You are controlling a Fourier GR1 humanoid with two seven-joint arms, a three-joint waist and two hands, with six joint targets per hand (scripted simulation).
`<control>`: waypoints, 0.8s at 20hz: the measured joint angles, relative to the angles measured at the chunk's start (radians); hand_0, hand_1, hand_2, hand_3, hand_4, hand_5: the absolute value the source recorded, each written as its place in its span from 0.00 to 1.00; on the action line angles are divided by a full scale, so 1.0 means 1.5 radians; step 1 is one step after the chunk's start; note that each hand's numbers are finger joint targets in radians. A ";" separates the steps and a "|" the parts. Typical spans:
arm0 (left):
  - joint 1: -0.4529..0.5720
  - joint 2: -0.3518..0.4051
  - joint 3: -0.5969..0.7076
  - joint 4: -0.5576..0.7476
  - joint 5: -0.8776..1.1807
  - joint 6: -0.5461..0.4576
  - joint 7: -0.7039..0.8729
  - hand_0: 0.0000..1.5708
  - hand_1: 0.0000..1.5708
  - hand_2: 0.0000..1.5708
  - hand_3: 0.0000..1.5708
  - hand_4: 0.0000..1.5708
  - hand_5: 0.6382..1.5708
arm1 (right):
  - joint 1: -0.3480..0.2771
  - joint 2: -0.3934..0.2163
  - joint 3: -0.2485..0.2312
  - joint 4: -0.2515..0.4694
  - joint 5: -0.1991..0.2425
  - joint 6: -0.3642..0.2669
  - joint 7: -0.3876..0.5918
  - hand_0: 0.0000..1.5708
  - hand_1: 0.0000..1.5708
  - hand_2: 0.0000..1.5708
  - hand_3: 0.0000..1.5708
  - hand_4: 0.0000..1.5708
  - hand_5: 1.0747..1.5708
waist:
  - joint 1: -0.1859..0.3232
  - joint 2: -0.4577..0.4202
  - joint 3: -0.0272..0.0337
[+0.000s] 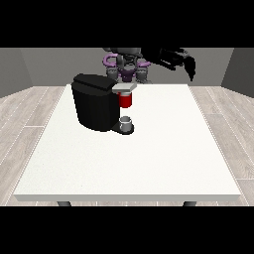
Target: Insert the coffee pod into the coffee machine and close the lid
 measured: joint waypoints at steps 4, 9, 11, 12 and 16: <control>-0.003 0.008 0.005 0.003 0.008 -0.009 -0.011 0.00 0.00 0.00 0.00 0.27 1.00 | -0.024 0.003 0.002 0.016 0.012 -0.005 -0.002 0.00 0.00 0.00 0.00 0.00 1.00 | 0.016 0.019 -0.0001; -0.020 0.015 0.014 0.001 0.022 -0.016 -0.015 0.00 0.00 0.00 0.00 0.00 1.00 | -0.057 -0.008 -0.014 0.036 0.010 -0.004 -0.013 0.00 0.00 0.00 0.00 0.00 1.00 | 0.029 0.046 -0.0001; -0.030 0.016 0.015 0.000 0.028 -0.020 -0.009 0.00 0.00 0.00 0.00 0.13 1.00 | -0.069 -0.005 -0.020 0.043 0.007 -0.005 -0.018 0.00 0.00 0.00 0.00 0.00 1.00 | 0.035 0.056 0.0000; -0.036 0.020 0.018 0.002 0.030 -0.022 -0.012 0.00 0.00 0.00 0.00 0.18 1.00 | -0.074 -0.002 -0.023 0.047 0.006 -0.008 -0.017 0.00 0.00 0.00 0.00 0.00 1.00 | 0.038 0.063 -0.0001; -0.044 0.027 0.020 0.002 0.039 -0.035 -0.014 0.00 0.00 0.00 0.00 0.17 1.00 | -0.091 -0.004 -0.035 0.063 0.003 -0.016 -0.019 0.00 0.00 0.00 0.00 0.06 1.00 | 0.049 0.075 -0.0002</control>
